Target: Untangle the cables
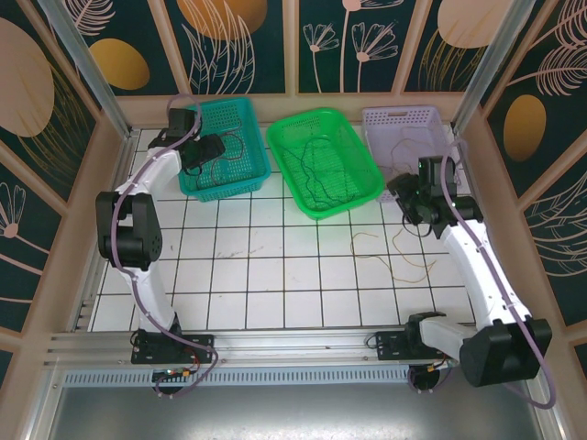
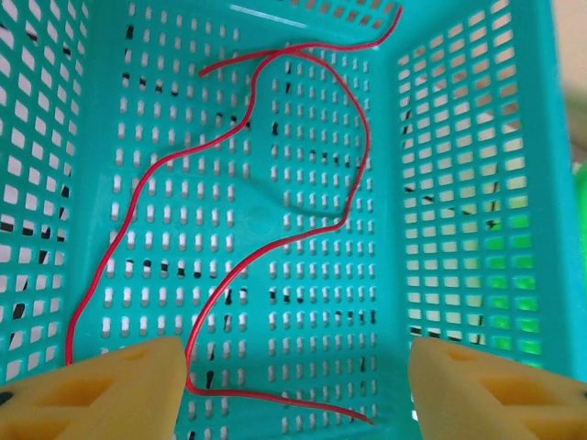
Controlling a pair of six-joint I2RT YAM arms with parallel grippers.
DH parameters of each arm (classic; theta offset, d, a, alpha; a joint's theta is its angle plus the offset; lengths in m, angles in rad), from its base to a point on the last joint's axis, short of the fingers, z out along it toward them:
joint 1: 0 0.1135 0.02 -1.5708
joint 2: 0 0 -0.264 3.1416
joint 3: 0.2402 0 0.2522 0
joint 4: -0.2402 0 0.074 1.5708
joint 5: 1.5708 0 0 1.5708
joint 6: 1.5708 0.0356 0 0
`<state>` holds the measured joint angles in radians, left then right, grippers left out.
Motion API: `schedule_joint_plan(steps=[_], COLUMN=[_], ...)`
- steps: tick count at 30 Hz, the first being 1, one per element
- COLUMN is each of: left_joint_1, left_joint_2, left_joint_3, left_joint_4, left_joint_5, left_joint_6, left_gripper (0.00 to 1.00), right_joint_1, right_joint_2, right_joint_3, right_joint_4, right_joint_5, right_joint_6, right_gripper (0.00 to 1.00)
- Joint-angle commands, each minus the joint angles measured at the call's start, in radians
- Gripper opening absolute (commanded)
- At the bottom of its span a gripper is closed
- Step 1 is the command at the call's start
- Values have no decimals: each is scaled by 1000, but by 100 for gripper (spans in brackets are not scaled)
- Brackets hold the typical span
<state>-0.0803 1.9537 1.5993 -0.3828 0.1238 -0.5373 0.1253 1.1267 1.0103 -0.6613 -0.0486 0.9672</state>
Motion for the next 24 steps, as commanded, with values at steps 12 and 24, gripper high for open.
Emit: schedule_joint_plan(steps=[12, 24], left_joint_1=[-154, -304], left_joint_2=[-345, -659], left_joint_3=[-107, -417], left_joint_4=[129, 249], left_joint_5=[16, -62], left_joint_6=[-101, -270], left_gripper=[66, 62], right_joint_1=[222, 302], right_joint_2=[238, 399], right_joint_3=[-205, -236], right_joint_4=[191, 389], right_joint_5=[15, 59], right_joint_6=[-51, 35], right_gripper=[50, 45])
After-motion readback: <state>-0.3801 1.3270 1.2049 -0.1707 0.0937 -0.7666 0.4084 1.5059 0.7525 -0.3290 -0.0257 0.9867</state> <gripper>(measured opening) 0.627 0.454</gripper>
